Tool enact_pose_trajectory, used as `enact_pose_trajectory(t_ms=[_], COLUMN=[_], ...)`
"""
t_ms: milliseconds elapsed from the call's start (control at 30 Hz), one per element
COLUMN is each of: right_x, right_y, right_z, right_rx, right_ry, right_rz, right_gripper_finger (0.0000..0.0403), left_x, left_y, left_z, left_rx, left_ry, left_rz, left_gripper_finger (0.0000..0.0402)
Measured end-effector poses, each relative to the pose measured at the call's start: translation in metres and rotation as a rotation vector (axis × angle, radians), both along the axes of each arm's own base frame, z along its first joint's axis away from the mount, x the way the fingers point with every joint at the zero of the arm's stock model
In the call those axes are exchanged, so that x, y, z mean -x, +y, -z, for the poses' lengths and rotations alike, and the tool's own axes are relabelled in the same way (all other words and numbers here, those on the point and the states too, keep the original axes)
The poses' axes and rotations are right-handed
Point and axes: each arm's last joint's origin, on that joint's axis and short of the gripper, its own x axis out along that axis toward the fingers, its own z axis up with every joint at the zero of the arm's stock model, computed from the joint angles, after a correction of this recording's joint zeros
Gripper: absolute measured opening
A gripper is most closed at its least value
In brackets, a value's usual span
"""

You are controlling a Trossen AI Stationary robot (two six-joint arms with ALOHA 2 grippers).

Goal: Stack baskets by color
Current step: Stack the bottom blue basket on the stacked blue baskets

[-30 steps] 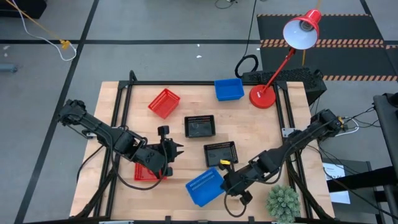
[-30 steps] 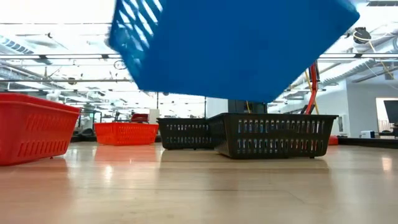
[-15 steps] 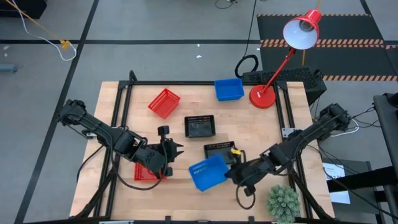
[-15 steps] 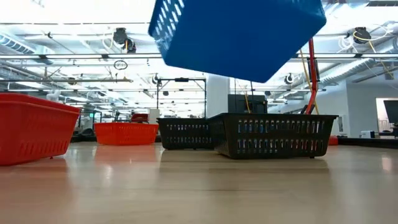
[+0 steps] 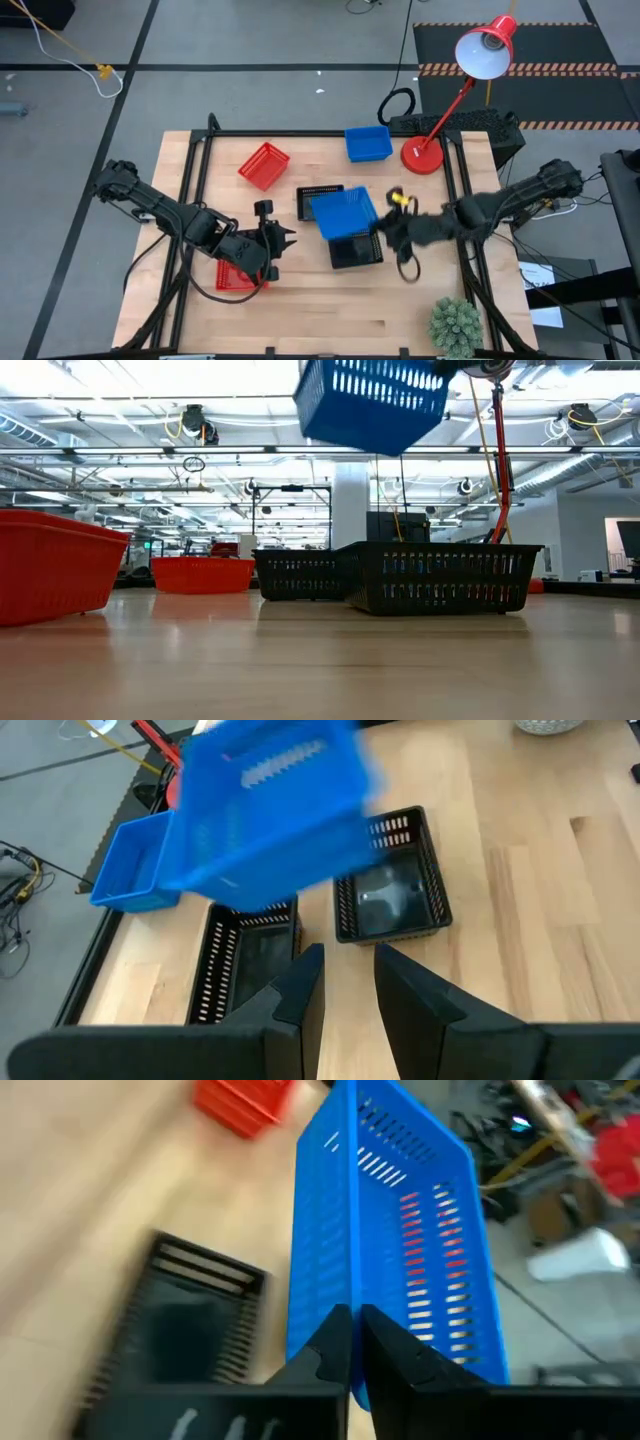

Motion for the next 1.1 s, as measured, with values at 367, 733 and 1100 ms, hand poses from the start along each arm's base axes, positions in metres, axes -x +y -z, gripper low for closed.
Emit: enact_pose_trajectory(t_ms=[367, 733, 1100], right_x=[0.016, 0.023, 0.03], right_y=[-0.093, -0.169, -0.228], right_z=[0.001, -0.002, 0.023], right_rx=[0.169, 0.197, 0.184], right_ry=[0.022, -0.054, 0.047], right_rz=[0.087, 0.105, 0.161], right_gripper_finger=[0.0006, 0.0006, 0.0006], left_x=[-0.008, -0.014, -0.014], left_y=[0.019, 0.037, 0.038], left_z=[0.0, 0.002, 0.005], left_rx=[-0.013, -0.005, -0.007], left_ry=[0.004, 0.005, 0.01], left_rz=[-0.06, -0.131, -0.135], left_gripper_finger=[0.0093, 0.0093, 0.0093])
